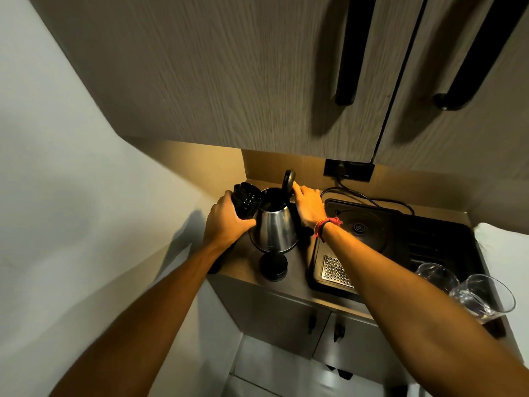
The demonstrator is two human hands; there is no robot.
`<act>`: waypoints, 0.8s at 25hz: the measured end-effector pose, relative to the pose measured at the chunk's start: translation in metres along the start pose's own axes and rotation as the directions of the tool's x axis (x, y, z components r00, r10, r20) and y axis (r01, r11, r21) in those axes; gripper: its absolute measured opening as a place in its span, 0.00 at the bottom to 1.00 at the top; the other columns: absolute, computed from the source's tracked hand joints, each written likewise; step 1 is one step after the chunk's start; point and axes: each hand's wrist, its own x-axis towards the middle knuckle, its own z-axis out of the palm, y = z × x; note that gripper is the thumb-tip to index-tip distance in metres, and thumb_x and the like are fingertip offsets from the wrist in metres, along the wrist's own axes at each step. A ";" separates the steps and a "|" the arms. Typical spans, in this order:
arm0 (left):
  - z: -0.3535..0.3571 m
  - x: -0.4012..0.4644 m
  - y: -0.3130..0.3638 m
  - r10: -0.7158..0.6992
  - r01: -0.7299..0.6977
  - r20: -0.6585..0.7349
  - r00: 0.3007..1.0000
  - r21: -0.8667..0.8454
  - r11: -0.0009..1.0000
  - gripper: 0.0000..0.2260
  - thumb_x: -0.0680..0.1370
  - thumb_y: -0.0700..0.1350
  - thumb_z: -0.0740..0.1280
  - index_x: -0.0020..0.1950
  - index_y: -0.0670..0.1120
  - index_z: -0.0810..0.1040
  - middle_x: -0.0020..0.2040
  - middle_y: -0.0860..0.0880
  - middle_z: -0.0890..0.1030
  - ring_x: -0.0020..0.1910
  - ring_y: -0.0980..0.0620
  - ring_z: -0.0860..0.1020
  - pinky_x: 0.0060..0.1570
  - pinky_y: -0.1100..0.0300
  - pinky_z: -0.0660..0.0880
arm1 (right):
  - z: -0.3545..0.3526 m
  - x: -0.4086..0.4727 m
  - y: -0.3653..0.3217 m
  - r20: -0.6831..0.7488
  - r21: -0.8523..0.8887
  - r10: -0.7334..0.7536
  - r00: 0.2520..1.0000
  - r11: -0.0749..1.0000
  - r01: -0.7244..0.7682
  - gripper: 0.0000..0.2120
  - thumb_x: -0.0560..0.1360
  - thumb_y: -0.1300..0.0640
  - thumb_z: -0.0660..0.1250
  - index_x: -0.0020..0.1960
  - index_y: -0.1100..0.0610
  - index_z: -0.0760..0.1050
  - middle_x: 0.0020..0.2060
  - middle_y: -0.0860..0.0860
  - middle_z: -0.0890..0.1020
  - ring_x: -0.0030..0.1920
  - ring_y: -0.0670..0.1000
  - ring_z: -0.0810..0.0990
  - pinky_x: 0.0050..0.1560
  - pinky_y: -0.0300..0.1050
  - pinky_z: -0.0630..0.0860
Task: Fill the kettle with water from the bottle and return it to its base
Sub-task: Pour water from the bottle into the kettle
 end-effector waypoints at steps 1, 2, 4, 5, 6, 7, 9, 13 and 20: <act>-0.002 0.002 0.005 0.008 -0.009 0.016 1.000 0.088 0.996 0.33 0.62 0.55 0.79 0.62 0.46 0.72 0.54 0.45 0.81 0.53 0.43 0.80 0.50 0.50 0.81 | 0.000 0.000 0.000 0.000 0.009 0.001 1.000 1.000 -0.001 0.27 0.81 0.42 0.45 0.63 0.54 0.75 0.62 0.59 0.78 0.69 0.66 0.69 0.71 0.66 0.62; -0.004 0.005 0.010 0.012 -0.018 0.033 0.999 0.174 0.985 0.34 0.62 0.56 0.78 0.63 0.45 0.72 0.56 0.44 0.81 0.54 0.41 0.80 0.51 0.47 0.81 | 0.001 0.000 0.001 0.000 0.017 -0.004 1.000 1.000 0.004 0.26 0.81 0.42 0.45 0.63 0.54 0.75 0.62 0.58 0.78 0.70 0.66 0.68 0.72 0.67 0.61; -0.006 0.007 0.018 0.003 -0.025 0.069 0.998 0.321 0.947 0.36 0.63 0.57 0.78 0.66 0.45 0.71 0.60 0.42 0.79 0.58 0.39 0.78 0.51 0.45 0.80 | 0.001 -0.001 0.002 0.007 0.037 -0.004 1.000 0.999 0.004 0.26 0.81 0.41 0.44 0.63 0.53 0.75 0.61 0.58 0.78 0.70 0.66 0.68 0.72 0.68 0.58; -0.007 0.007 0.020 -0.003 -0.028 0.083 0.997 0.378 0.925 0.37 0.64 0.57 0.78 0.67 0.45 0.70 0.61 0.42 0.79 0.60 0.39 0.77 0.51 0.45 0.80 | 0.002 -0.001 0.002 0.010 0.048 0.003 1.000 0.999 -0.004 0.27 0.81 0.41 0.44 0.63 0.53 0.75 0.61 0.58 0.78 0.70 0.66 0.68 0.73 0.68 0.58; -0.007 0.007 0.021 -0.006 -0.034 0.093 0.996 0.426 0.904 0.38 0.64 0.57 0.78 0.68 0.45 0.69 0.62 0.42 0.78 0.61 0.39 0.77 0.51 0.44 0.80 | 0.002 0.000 0.002 0.009 0.052 0.010 1.000 0.999 -0.010 0.27 0.81 0.41 0.44 0.63 0.53 0.75 0.61 0.58 0.78 0.70 0.66 0.68 0.73 0.68 0.58; -0.008 0.007 0.022 -0.006 -0.041 0.097 0.995 0.466 0.884 0.38 0.64 0.57 0.79 0.68 0.45 0.69 0.63 0.42 0.78 0.61 0.38 0.77 0.51 0.44 0.80 | 0.002 0.000 0.001 0.009 0.054 0.018 1.000 0.998 -0.018 0.27 0.81 0.41 0.44 0.64 0.53 0.74 0.60 0.58 0.78 0.70 0.66 0.68 0.72 0.68 0.58; -0.009 0.006 0.024 -0.006 -0.042 0.089 0.996 0.521 0.853 0.38 0.64 0.57 0.79 0.68 0.45 0.69 0.62 0.42 0.78 0.62 0.38 0.77 0.50 0.43 0.80 | 0.002 0.000 0.000 0.008 0.057 0.021 1.000 0.998 -0.022 0.27 0.81 0.41 0.44 0.63 0.53 0.75 0.59 0.58 0.78 0.69 0.66 0.69 0.72 0.67 0.59; -0.010 0.006 0.025 -0.010 -0.031 0.068 0.998 0.574 0.818 0.38 0.64 0.58 0.79 0.67 0.45 0.69 0.62 0.42 0.79 0.61 0.38 0.77 0.49 0.45 0.80 | 0.003 0.002 0.002 0.002 0.060 0.016 1.000 0.998 -0.016 0.28 0.81 0.40 0.44 0.62 0.54 0.75 0.57 0.57 0.79 0.67 0.64 0.70 0.72 0.67 0.59; -0.006 0.007 0.028 0.004 -0.033 0.049 0.999 0.620 0.784 0.37 0.65 0.57 0.79 0.67 0.45 0.69 0.61 0.42 0.80 0.60 0.39 0.78 0.48 0.46 0.81 | 0.003 0.004 0.003 0.019 0.062 0.035 0.999 0.997 -0.036 0.27 0.81 0.41 0.44 0.62 0.54 0.75 0.61 0.59 0.78 0.70 0.67 0.68 0.73 0.68 0.57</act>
